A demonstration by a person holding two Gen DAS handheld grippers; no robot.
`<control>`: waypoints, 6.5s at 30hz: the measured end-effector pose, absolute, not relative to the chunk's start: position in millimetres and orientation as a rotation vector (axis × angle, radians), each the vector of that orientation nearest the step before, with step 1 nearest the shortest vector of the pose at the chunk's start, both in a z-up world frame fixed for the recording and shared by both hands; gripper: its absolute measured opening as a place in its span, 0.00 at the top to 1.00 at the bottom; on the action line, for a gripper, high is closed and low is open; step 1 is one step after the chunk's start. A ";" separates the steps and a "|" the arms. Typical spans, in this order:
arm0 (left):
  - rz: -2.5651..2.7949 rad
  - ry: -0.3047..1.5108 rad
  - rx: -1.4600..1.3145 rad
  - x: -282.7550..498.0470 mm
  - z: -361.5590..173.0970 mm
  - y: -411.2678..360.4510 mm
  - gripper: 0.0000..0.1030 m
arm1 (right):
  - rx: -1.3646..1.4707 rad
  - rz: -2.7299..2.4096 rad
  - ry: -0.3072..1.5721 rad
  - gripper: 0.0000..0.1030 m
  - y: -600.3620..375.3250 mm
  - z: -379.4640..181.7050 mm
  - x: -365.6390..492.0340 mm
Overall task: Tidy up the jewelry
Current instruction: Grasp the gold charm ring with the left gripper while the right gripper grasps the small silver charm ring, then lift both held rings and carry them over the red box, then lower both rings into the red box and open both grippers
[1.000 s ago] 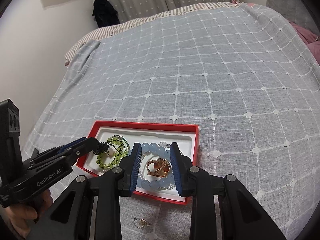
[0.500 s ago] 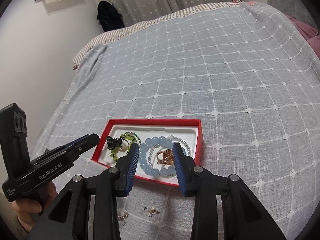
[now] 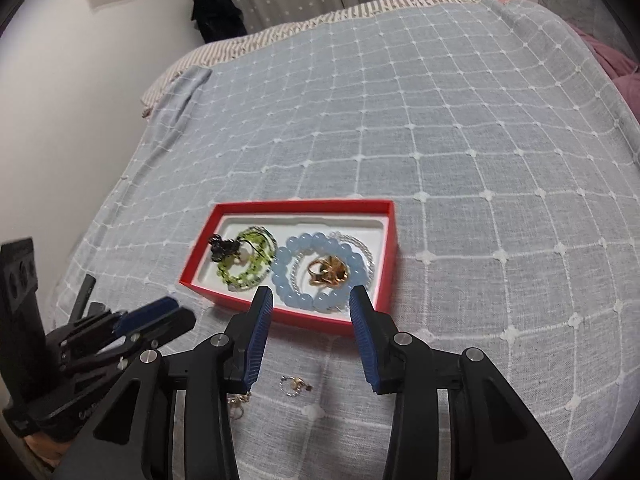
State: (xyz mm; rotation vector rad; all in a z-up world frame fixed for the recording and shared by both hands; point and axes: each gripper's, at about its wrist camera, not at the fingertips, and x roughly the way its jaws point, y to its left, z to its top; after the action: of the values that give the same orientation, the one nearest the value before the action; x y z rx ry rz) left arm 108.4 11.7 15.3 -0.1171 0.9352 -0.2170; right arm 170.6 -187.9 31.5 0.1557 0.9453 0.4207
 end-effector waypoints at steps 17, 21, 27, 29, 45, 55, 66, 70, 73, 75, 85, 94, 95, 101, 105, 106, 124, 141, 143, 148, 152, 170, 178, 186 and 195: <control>-0.335 1.113 -0.145 79.2 -20.0 -2.3 0.75 | 0.124 0.440 1.145 0.59 -188.9 10.2 148.8; -0.349 1.134 -0.126 77.3 -27.0 -9.4 0.75 | 0.157 0.440 1.174 0.59 -193.7 4.0 150.9; -0.339 1.146 -0.069 77.3 -35.9 -20.7 0.75 | 0.145 0.452 1.177 0.59 -188.5 4.3 148.2; -0.341 1.138 -0.035 75.0 -37.2 -23.9 0.79 | 0.139 0.451 1.175 0.59 -187.6 5.0 147.7; -0.368 1.081 0.003 70.7 -21.4 -19.1 0.82 | 0.122 0.460 1.187 0.59 -184.0 1.4 147.8; -0.292 1.050 -0.123 79.7 -11.7 17.9 0.82 | -0.081 0.553 1.204 0.59 -151.9 -24.3 139.7; -0.257 1.043 -0.159 85.5 -9.2 30.1 0.82 | -0.091 0.571 1.107 0.74 -148.9 -20.8 143.4; -0.254 1.042 -0.158 85.4 -9.4 30.3 0.82 | -0.103 0.579 1.096 0.81 -143.2 -22.1 142.3; -0.250 1.046 -0.153 85.5 -10.6 29.7 0.82 | -0.127 0.577 1.084 0.84 -137.3 -22.1 141.6; -0.250 1.048 -0.153 86.2 -11.1 29.4 0.82 | -0.143 0.573 1.080 0.86 -133.7 -23.3 141.6; -0.254 1.048 -0.152 88.8 -13.3 27.9 0.82 | -0.179 0.549 1.092 0.98 -124.9 -30.8 146.7; -0.251 1.048 -0.158 88.5 -13.3 29.4 0.82 | -0.152 0.542 1.095 1.00 -127.0 -28.7 146.7; -0.252 1.047 -0.158 88.3 -13.1 29.3 0.82 | -0.150 0.541 1.095 1.00 -128.0 -28.3 146.8; -0.259 1.030 -0.162 87.0 -8.9 29.3 0.82 | -0.121 0.560 1.083 1.00 -135.3 -18.0 144.3; -0.265 1.018 -0.166 86.5 -6.3 29.9 0.82 | -0.093 0.573 1.077 1.00 -140.2 -11.2 142.8; -0.266 1.017 -0.166 86.3 -6.1 30.0 0.82 | -0.078 0.580 1.081 1.00 -141.9 -10.4 143.3; -0.316 0.885 -0.184 92.2 27.8 27.4 0.82 | 0.003 0.597 1.004 1.00 -162.3 26.5 143.8; -0.354 0.870 -0.272 148.8 31.8 7.7 0.82 | 0.084 0.600 0.928 1.00 -166.1 50.7 168.4; -0.355 0.880 -0.279 154.2 28.6 5.3 0.82 | 0.085 0.595 0.923 1.00 -167.0 50.0 171.8; -0.364 0.895 -0.320 167.0 22.2 3.3 0.82 | 0.104 0.585 0.914 1.00 -170.8 48.7 181.1; -0.371 0.900 -0.346 176.5 14.6 -2.3 0.82 | 0.140 0.586 0.911 1.00 -175.3 47.4 187.5; -0.379 0.888 -0.292 184.1 8.2 -20.9 0.82 | 0.210 0.581 0.927 1.00 -178.6 38.0 209.3; -0.383 0.897 -0.283 182.6 5.8 -23.7 0.82 | 0.244 0.582 0.935 0.99 -182.7 34.9 211.6; -0.385 0.896 -0.286 183.1 6.1 -21.3 0.78 | 0.250 0.563 0.922 0.98 -187.1 38.2 210.4; -0.362 0.864 -0.233 172.4 14.6 -23.2 0.78 | 0.231 0.535 0.908 0.98 -190.8 41.2 206.2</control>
State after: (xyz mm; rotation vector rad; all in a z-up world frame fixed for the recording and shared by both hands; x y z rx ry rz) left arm 172.4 -23.2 14.6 -0.2334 0.8645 -0.3622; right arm 206.2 -190.8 41.2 0.2311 0.9083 0.5354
